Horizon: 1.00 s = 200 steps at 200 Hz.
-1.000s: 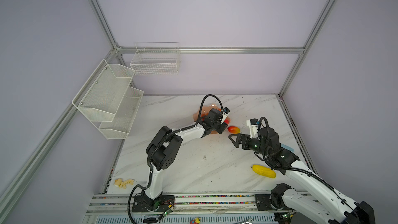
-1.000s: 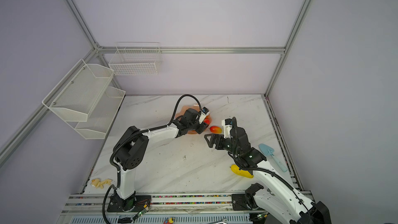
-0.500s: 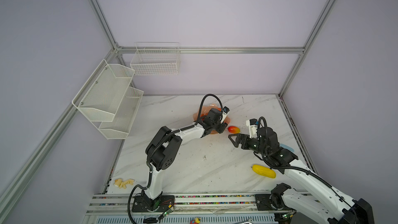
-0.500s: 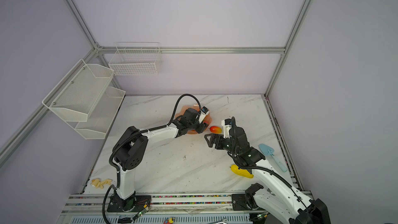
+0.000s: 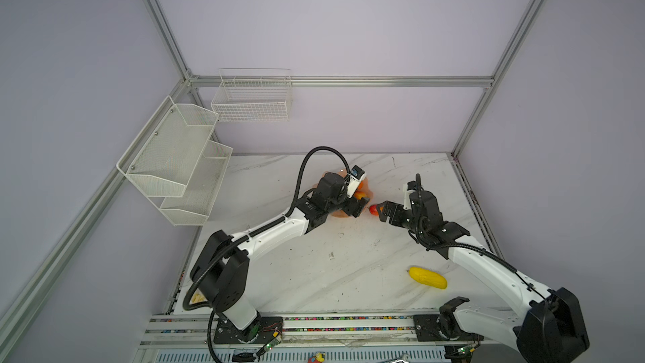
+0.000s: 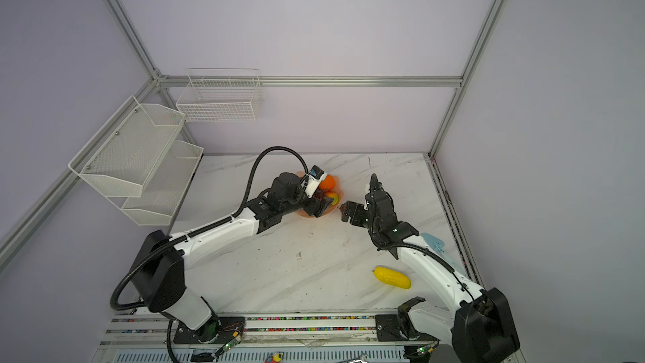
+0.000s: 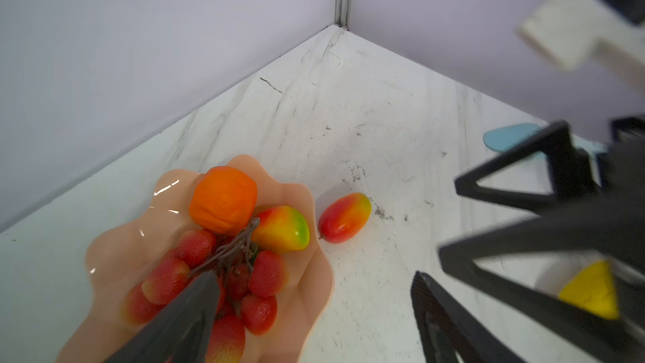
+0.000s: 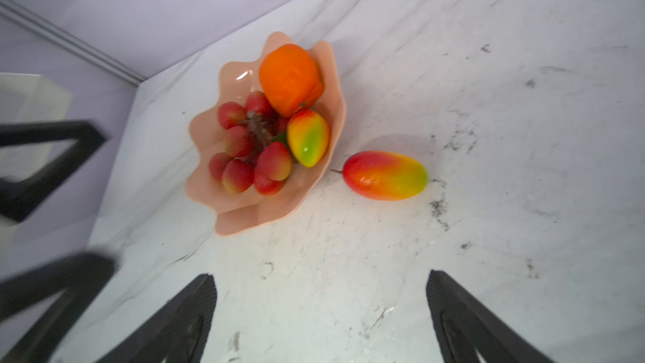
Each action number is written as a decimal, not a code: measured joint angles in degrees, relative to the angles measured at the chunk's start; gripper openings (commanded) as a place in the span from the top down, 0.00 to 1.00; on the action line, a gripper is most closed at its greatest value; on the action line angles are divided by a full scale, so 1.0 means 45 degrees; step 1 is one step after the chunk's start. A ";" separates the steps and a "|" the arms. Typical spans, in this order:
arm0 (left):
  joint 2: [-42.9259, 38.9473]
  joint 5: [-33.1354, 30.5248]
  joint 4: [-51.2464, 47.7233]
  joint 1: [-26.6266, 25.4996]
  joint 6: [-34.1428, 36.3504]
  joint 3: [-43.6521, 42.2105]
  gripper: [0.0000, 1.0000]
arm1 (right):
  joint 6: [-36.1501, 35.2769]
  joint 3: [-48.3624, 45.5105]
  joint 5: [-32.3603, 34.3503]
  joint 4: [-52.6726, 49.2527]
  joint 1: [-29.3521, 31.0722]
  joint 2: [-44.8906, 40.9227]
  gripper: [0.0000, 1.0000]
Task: Place and organize the fake fruits in the fruit bowl
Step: 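Withdraw the left gripper while the right gripper reaches to the other mango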
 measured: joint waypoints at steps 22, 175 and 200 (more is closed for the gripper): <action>-0.2603 0.0097 -0.0243 -0.0155 -0.0248 -0.2273 0.00 | -0.0845 0.0321 0.0690 -0.0160 -0.0073 0.1137 0.03; -0.9272 0.0699 -0.1671 -0.0393 -0.2220 -0.7363 0.00 | -0.5731 0.1525 -0.0515 0.1666 -0.0491 0.5008 0.05; -0.9209 0.0675 -0.1685 -0.0393 -0.2220 -0.7441 0.00 | -0.5848 0.1525 -0.0452 0.1719 -0.0491 0.5343 0.05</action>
